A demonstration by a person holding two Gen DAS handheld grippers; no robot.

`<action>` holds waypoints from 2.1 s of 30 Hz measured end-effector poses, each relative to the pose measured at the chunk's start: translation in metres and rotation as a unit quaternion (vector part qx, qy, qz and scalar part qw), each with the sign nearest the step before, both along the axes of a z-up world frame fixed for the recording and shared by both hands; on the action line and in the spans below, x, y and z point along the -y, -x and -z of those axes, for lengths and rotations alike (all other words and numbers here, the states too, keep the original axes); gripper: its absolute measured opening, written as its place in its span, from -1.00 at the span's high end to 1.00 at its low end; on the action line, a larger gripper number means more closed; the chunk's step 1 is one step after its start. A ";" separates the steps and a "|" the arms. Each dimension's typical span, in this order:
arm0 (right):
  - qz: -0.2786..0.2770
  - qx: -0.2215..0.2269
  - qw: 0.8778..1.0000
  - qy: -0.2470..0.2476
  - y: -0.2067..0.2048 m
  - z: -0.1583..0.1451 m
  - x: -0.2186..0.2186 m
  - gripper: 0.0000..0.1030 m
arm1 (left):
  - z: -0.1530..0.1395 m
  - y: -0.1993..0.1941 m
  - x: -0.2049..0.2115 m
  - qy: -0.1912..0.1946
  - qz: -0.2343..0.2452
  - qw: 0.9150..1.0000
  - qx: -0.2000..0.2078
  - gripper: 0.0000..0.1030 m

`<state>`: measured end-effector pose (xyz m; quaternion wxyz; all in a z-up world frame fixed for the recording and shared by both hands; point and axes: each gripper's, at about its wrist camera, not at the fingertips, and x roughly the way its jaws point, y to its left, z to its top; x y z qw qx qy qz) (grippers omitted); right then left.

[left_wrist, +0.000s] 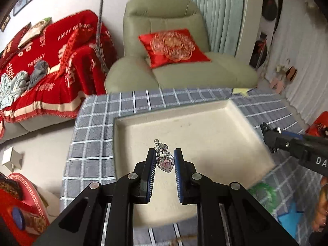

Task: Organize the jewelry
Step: 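Carry both items into the white tray and open both tools to release them, then move the left tool to the beaded bracelet while the right tool approaches the second heart pendant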

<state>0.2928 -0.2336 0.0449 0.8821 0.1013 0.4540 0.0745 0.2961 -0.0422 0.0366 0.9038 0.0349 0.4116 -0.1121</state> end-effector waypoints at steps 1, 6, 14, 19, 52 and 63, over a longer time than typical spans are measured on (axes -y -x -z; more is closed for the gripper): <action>0.002 -0.007 1.000 0.004 -0.008 0.009 -0.001 0.53 | 0.009 -0.006 0.001 -0.006 -0.003 1.000 -0.005 0.34; 0.009 -0.039 0.999 0.013 -0.032 0.047 -0.004 0.53 | 0.046 -0.024 0.010 -0.027 -0.005 0.999 -0.028 0.34; 0.007 -0.050 0.998 0.045 -0.036 0.077 -0.008 0.51 | 0.072 -0.027 0.021 -0.063 -0.001 0.997 -0.035 0.33; 0.002 -0.053 0.997 0.054 -0.034 0.078 -0.012 0.03 | 0.071 -0.026 0.026 -0.076 -0.002 0.997 -0.031 0.33; 0.062 0.034 0.995 -0.067 0.138 -0.016 0.039 -1.00 | 0.000 0.096 0.001 -0.015 0.049 0.998 0.020 -1.00; 0.080 -0.011 0.996 -0.032 0.207 0.021 0.050 -1.00 | 0.038 0.162 -0.020 -0.026 0.007 0.999 -0.026 -1.00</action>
